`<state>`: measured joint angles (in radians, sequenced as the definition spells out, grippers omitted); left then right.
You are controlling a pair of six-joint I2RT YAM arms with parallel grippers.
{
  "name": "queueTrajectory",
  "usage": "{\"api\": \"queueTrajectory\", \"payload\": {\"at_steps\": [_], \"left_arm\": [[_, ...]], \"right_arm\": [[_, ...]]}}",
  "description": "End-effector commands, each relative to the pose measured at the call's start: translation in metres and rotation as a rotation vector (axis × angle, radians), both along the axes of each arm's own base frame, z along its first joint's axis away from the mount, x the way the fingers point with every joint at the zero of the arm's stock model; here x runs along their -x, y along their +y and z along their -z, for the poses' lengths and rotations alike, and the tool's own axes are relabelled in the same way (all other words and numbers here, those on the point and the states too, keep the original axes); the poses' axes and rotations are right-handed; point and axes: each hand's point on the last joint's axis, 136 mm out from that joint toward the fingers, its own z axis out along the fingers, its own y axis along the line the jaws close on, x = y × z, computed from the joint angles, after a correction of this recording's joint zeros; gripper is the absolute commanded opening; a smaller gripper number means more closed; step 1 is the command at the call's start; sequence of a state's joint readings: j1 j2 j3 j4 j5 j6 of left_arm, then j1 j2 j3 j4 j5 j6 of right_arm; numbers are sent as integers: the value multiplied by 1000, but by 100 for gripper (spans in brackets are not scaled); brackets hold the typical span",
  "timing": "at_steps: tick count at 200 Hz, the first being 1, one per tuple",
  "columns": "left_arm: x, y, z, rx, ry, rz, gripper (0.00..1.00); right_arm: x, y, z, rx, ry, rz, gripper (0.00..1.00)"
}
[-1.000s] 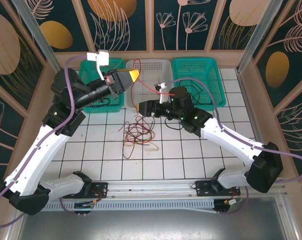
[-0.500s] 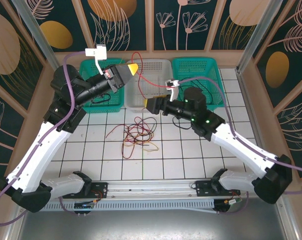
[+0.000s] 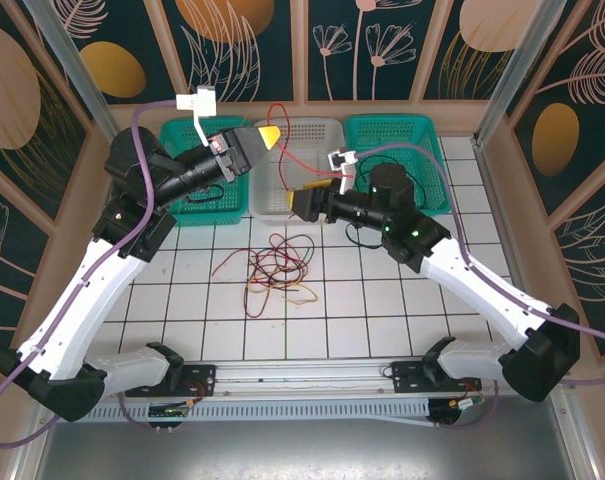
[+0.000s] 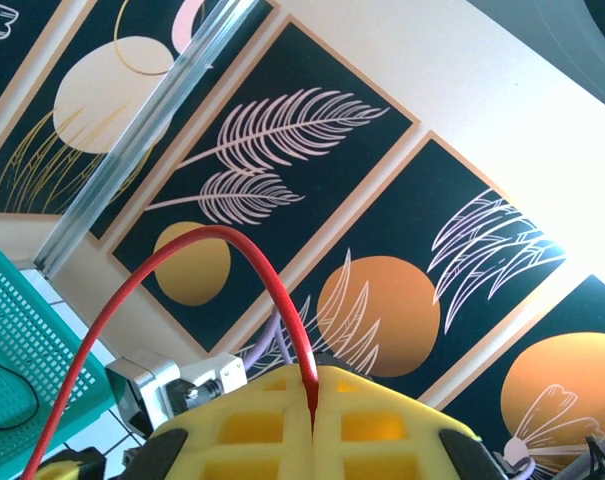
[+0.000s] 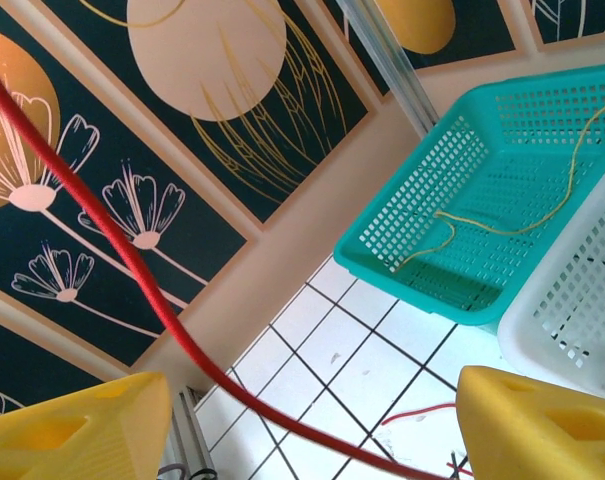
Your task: Untangle the cables
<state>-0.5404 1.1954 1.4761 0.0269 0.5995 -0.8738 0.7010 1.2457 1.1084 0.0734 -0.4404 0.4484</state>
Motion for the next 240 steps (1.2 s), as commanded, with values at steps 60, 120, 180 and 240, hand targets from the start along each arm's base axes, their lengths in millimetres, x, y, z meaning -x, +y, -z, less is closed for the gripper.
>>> {"api": "queueTrajectory", "payload": {"at_steps": [60, 120, 180, 240], "left_arm": [[7, -2, -9, 25, -33, 49, 0], [3, 5, -1, -25, -40, 12, 0], [-32, 34, 75, -348, 4, -245, 0], [-26, 31, 172, -622, 49, -140, 0]], "right_arm": [[-8, 10, -7, 10, -47, -33, 59], [-14, -12, -6, 13, -45, 25, 20], [-25, -39, -10, 54, -59, 112, 11], [-62, -59, -8, 239, -58, 250, 8]]}}
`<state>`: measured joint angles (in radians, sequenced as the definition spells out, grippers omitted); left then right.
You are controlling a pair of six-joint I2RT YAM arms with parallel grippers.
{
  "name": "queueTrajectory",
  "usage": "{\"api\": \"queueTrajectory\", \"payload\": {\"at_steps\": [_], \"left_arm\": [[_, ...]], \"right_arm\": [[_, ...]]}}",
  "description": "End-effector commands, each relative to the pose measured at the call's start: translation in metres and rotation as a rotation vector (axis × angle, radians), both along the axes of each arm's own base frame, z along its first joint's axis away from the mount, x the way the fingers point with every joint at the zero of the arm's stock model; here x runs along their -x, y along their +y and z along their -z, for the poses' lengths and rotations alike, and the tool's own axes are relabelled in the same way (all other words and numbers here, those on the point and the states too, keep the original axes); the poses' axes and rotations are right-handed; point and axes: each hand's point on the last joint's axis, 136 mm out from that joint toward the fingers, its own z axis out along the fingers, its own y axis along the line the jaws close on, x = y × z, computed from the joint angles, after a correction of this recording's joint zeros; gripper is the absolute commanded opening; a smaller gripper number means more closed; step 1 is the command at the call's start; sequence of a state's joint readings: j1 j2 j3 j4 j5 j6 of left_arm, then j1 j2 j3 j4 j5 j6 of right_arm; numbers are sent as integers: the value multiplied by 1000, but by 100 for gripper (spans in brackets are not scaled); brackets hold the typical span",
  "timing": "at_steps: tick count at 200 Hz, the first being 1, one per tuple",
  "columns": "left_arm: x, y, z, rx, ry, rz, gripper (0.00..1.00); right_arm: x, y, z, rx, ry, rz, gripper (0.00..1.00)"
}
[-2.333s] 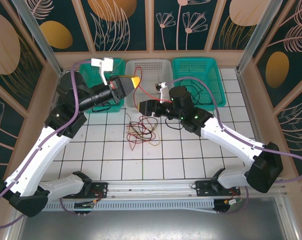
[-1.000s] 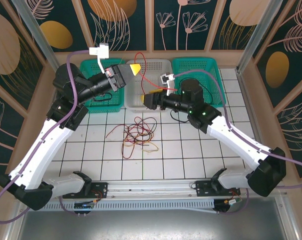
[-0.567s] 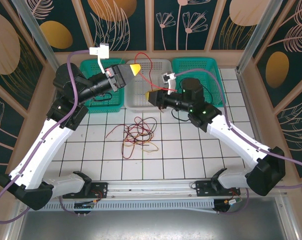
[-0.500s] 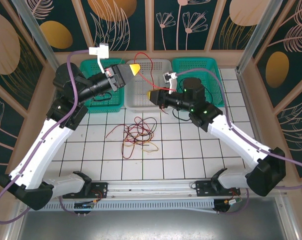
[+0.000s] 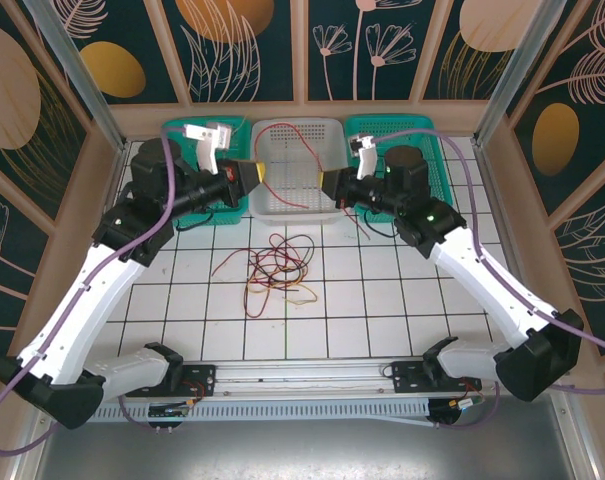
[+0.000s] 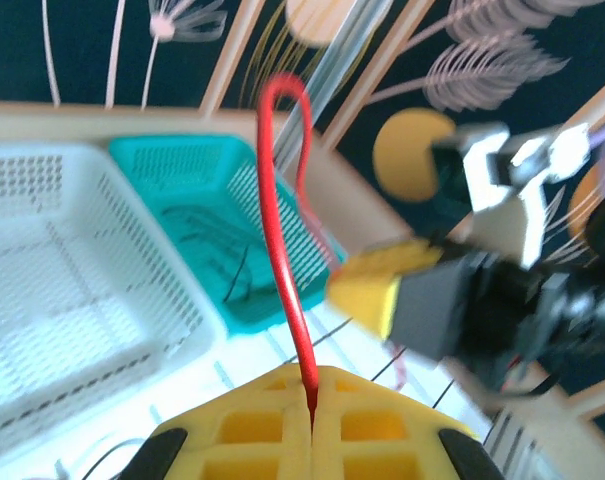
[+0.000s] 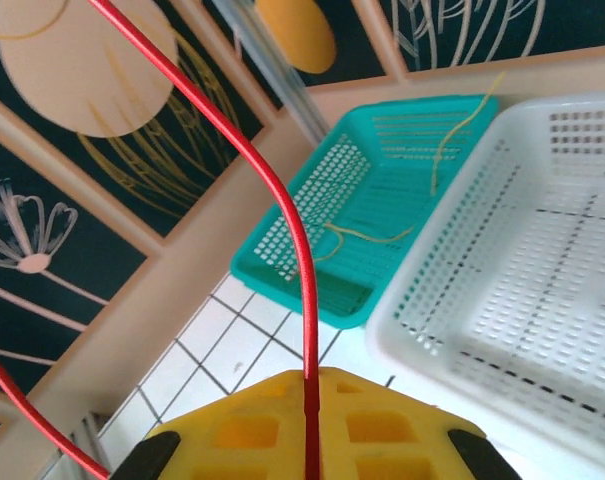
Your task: Untangle the cables
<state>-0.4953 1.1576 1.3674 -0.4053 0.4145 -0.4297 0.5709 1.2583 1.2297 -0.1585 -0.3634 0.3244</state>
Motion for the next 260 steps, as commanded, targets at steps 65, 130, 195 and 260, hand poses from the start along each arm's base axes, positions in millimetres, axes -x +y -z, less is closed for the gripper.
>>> {"api": "queueTrajectory", "payload": {"at_steps": [65, 130, 195, 260], "left_arm": [[3, 4, 129, -349, 225, 96, 0], [-17, 22, 129, -350, 179, -73, 40], [-28, 77, 63, -138, -29, -461, 79], [-19, 110, 36, -6, -74, -632, 95]], "right_arm": [[-69, 3, -16, 186, 37, 135, 4], [-100, 22, -29, 185, 60, 140, 3], [-130, 26, -35, 138, 84, 167, 4], [-156, 40, -14, 68, 154, 161, 4]]}}
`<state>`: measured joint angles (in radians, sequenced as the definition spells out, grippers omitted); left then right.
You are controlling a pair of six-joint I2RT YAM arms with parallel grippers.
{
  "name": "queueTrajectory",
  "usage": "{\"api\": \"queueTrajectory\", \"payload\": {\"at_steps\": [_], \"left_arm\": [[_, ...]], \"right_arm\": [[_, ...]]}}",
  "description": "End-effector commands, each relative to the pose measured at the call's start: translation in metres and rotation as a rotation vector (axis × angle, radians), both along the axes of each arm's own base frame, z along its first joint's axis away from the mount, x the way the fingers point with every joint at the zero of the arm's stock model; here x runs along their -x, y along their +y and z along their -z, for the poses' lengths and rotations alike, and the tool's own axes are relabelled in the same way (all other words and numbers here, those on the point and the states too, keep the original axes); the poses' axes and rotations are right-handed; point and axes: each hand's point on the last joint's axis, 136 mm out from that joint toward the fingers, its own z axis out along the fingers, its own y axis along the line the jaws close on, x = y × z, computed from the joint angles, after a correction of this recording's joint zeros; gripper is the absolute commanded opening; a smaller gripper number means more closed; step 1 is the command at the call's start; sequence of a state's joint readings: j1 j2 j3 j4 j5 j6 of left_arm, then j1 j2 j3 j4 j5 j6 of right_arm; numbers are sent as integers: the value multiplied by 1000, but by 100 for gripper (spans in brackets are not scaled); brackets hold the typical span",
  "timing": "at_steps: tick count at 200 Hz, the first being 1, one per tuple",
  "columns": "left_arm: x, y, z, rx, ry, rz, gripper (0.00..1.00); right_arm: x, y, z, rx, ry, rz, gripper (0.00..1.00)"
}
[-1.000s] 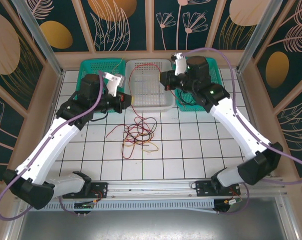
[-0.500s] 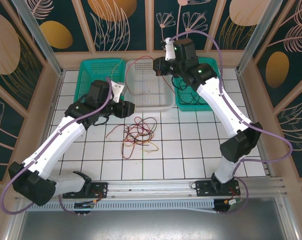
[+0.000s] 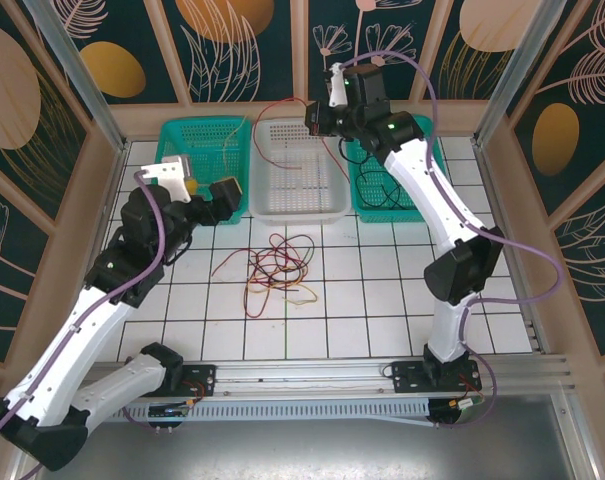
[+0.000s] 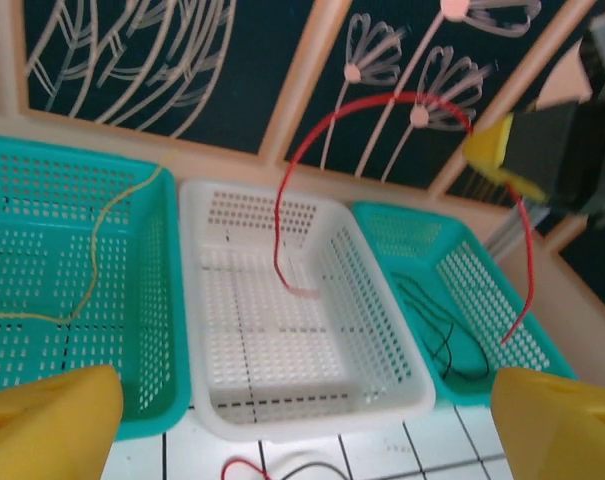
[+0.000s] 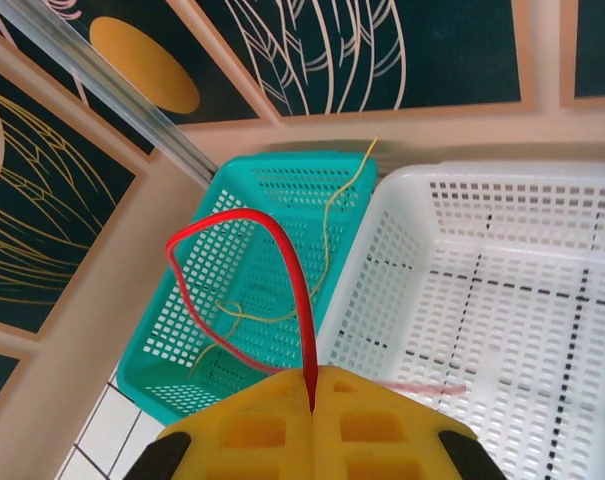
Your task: Untangle the cables
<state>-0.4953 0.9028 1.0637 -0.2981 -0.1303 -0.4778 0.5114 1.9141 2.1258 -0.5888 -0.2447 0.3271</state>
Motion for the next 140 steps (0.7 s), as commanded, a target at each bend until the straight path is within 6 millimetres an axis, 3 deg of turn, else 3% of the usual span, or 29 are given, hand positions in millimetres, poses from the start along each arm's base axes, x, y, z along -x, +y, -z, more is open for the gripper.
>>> {"api": "queueTrajectory", "payload": {"at_steps": [1, 65, 111, 119, 140], "left_arm": [[-8, 12, 1, 54, -4, -91, 95], [-10, -1, 24, 92, 67, -47, 95], [-11, -9, 51, 114, 167, -31, 98], [-9, -8, 66, 107, 204, -39, 99], [-5, -5, 84, 103, 256, -58, 99]], "right_arm": [[-10, 8, -3, -67, 7, -4, 4], [-45, 7, 44, -143, 116, 22, 8], [-77, -11, 72, -149, 178, 68, 55], [-80, -14, 73, -142, 182, 75, 57], [-75, -20, 68, -122, 169, 83, 57]]}}
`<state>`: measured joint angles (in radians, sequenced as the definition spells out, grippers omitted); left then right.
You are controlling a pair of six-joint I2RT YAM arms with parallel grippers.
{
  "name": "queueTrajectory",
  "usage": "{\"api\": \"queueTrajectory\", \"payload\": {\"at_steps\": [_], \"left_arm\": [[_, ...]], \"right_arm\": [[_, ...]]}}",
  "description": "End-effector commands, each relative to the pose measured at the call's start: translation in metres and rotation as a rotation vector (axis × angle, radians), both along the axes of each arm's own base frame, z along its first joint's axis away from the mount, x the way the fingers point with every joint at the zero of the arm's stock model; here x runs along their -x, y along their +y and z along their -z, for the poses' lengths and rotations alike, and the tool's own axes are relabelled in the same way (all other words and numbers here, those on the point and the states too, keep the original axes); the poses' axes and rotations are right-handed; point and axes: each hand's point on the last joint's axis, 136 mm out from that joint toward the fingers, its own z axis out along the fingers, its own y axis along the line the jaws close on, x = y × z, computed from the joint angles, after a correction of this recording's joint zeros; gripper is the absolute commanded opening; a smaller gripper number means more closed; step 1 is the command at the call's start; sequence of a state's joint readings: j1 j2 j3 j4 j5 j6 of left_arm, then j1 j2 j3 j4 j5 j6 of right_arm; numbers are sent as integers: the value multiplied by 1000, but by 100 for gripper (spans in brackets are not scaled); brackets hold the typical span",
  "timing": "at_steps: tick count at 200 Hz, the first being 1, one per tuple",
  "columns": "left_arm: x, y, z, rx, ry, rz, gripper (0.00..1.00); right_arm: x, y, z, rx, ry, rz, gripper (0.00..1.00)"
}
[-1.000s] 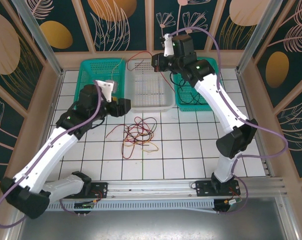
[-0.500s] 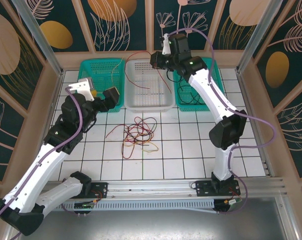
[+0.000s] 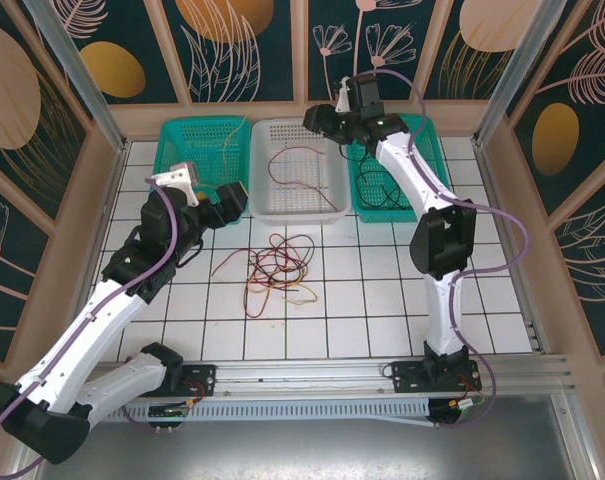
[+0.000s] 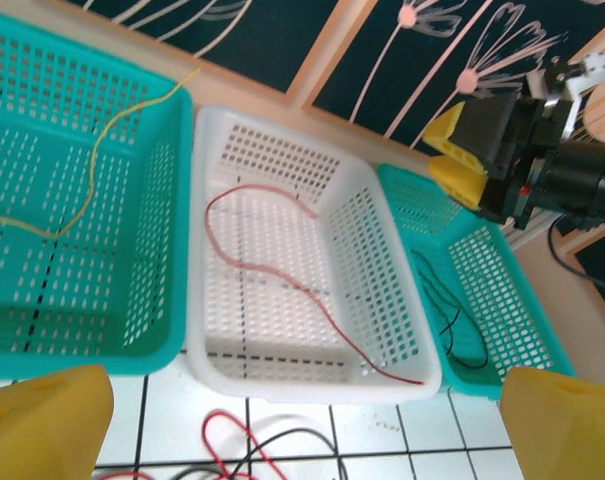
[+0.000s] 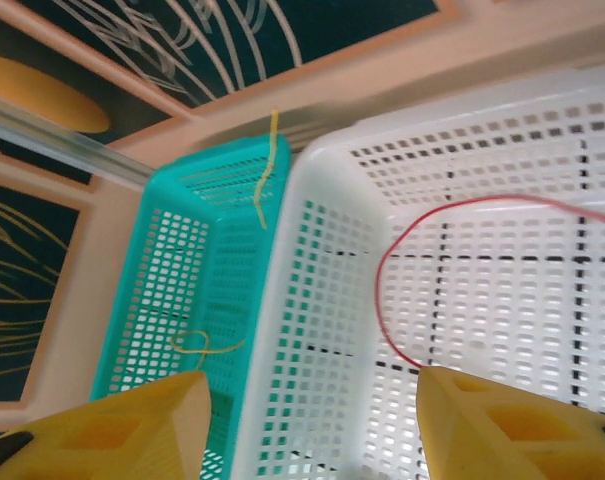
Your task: Untangle the cables
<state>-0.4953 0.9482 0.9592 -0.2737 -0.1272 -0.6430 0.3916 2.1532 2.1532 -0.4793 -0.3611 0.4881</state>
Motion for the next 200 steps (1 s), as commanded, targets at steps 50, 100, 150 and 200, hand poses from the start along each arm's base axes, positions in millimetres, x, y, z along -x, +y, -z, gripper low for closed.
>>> {"api": "queueTrajectory", "payload": {"at_steps": [50, 100, 150, 200], "left_arm": [[8, -3, 56, 35, 171, -2, 90], [9, -13, 84, 58, 242, 32, 83], [19, -13, 119, 88, 333, 27, 76], [32, -8, 145, 115, 399, 5, 71]], "right_arm": [[71, 10, -26, 86, -99, -73, 52], [183, 33, 29, 160, -66, -176, 51], [261, 54, 107, 173, 72, -235, 47], [258, 61, 152, 337, 108, -230, 37]]}}
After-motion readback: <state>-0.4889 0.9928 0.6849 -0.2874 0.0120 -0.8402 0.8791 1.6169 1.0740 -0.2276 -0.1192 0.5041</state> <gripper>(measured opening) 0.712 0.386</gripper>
